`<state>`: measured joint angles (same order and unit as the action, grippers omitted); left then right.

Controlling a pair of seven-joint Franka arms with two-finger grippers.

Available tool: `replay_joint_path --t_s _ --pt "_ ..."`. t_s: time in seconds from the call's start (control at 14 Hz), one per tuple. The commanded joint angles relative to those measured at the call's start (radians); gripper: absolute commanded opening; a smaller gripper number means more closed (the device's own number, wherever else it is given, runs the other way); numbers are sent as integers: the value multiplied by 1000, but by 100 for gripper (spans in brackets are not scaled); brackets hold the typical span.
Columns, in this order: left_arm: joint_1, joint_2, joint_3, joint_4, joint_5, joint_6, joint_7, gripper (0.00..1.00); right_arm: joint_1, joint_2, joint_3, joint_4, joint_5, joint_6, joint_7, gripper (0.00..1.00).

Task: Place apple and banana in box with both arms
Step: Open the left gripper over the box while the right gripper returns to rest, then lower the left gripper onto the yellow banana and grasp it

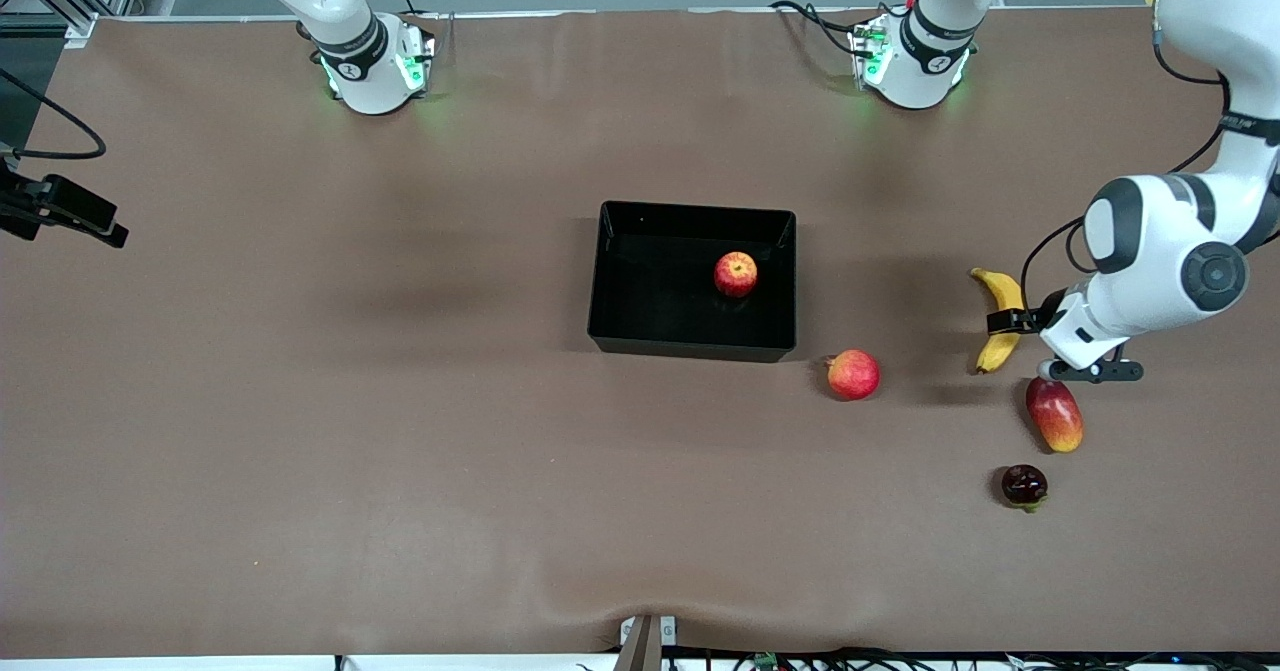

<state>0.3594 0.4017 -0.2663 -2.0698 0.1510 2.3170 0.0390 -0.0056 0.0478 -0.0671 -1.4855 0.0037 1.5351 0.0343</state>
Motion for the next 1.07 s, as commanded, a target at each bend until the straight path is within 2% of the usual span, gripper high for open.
replay_joint_path --t_s 0.0,0.14,0.21,0.43,0.5,0.71,0.86,1.0 --pt "27 40 -11 -27 65 80 9 100 0 7 4 14 -17 0 1 100" --pt "29 52 -13 -32 110 85 9 100 0 7 4 25 -19 2 3 100" --pt "29 58 -13 -33 113 85 9 90 -2 7 4 28 -17 0 3 100" --pt "27 60 -16 -38 113 84 9 17 -5 7 3 31 -21 0 3 100" --pt "27 59 -16 -38 113 85 9 0 -5 7 3 31 -21 -1 3 100" --pt "21 4 -28 -38 113 50 12 0 -4 7 3 31 -21 -1 4 100" --pt "26 -81 -105 -14 96 -54 -4 0 -4 7 3 31 -19 -1 4 100" --pt "23 -144 -181 60 33 -192 -71 0 -2 7 4 31 -16 -1 4 100"
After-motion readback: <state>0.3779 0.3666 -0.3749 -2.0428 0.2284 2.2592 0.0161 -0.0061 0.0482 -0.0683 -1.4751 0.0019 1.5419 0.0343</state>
